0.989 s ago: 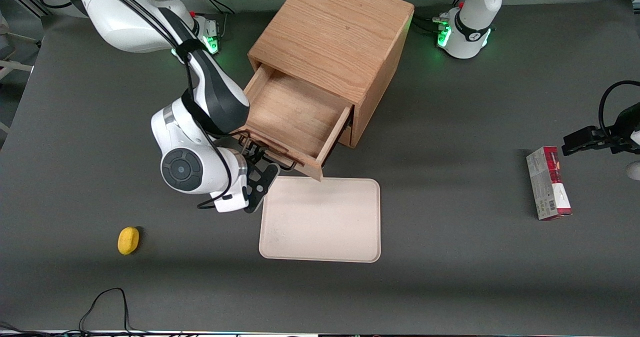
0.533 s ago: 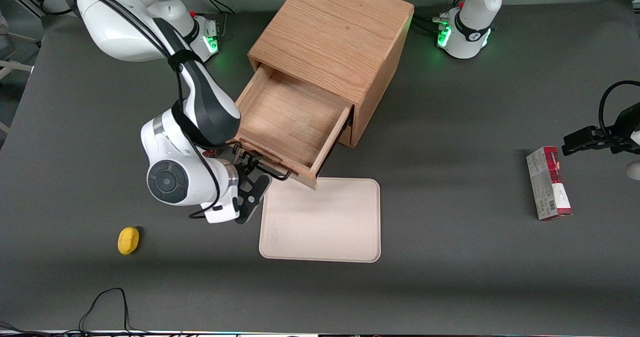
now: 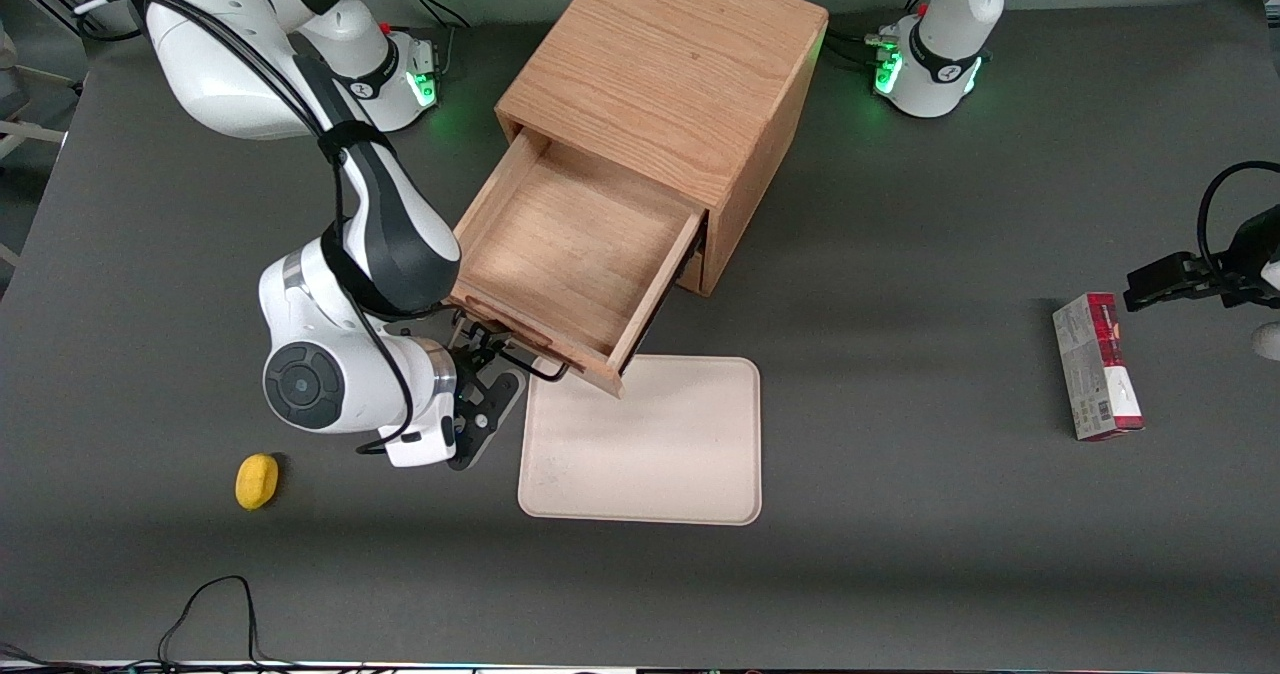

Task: Open upper drawer
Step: 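Keep pulling the upper drawer further open with the right gripper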

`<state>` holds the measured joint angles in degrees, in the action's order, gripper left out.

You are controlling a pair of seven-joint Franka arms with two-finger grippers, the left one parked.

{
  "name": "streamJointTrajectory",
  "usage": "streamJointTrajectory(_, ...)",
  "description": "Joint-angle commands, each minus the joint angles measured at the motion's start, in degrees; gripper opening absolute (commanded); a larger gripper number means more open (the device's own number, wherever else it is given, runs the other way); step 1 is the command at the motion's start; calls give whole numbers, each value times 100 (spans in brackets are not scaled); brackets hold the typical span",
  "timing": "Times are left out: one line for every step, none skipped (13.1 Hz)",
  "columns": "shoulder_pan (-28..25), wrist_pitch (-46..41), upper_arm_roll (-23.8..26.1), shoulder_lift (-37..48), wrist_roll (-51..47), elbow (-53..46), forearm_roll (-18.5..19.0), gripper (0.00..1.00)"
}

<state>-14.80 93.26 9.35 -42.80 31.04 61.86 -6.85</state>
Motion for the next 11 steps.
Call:
streamJointTrajectory(117,60,49,-167,148,-263,-89,100)
streamJointTrajectory(152,104,50,-167,148,-263,-89,100)
streamJointTrajectory(170,174,50,-167,148,-263,-89,100)
streamJointTrajectory(197,201,50,-167,139,-263,-89,100)
streamJointTrajectory(197,228,50,-167,131,-263,-150,100)
streamJointTrajectory(232,280,50,-167,122,-263,-298,100)
streamJointTrajectory(284,298,50,-167,122,-263,-396,100)
streamJointTrajectory(293,324,50,-167,122,-263,-449,100)
streamJointTrajectory(328,359,50,-158,113,-263,-493,100)
streamJointTrajectory(329,360,50,-158,104,-289,-493,100)
streamJointTrajectory(337,360,50,-167,104,-367,-528,100)
